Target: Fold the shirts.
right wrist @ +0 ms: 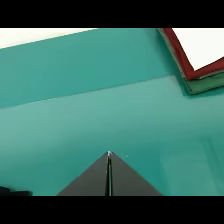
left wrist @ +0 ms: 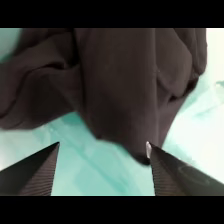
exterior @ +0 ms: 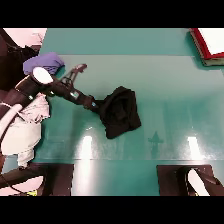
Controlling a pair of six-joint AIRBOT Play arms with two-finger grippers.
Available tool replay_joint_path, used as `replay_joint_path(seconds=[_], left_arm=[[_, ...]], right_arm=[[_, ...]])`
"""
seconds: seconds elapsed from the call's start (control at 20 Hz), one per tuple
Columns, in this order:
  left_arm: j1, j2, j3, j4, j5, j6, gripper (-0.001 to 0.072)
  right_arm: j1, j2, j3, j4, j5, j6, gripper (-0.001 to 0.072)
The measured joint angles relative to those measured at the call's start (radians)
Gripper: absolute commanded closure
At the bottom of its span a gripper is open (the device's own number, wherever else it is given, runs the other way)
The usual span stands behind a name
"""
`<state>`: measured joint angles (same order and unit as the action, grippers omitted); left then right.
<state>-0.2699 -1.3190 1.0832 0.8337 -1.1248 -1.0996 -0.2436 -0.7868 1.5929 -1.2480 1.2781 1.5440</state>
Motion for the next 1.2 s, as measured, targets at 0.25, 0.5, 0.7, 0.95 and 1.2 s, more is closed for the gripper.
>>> replay_joint_path(seconds=[0.25,0.5,0.7,0.95,1.2], left_arm=[[-0.136,-0.011,-0.09,-0.031,0.21,0.062,0.0063],[-0.19,-0.037,-0.072,-0.031,0.258,0.061,0.0345],[-0.198,-0.043,-0.037,-0.019,0.246,0.054,0.0682],[-0.129,0.013,0.087,0.063,0.195,0.005,0.0682],[0.01,0.143,0.315,0.103,0.122,-0.02,0.0681]], right_arm=[[0.0,0.0,0.0,0.0,0.071,0.0,0.0692],[0.0,-0.006,-0.011,0.001,0.164,0.0,0.0692],[0.0,0.016,-0.124,0.046,0.199,0.002,0.0691],[0.014,0.079,-0.407,0.219,0.131,0.003,0.0691],[0.248,0.078,-0.783,0.312,-0.036,0.005,0.0032]])
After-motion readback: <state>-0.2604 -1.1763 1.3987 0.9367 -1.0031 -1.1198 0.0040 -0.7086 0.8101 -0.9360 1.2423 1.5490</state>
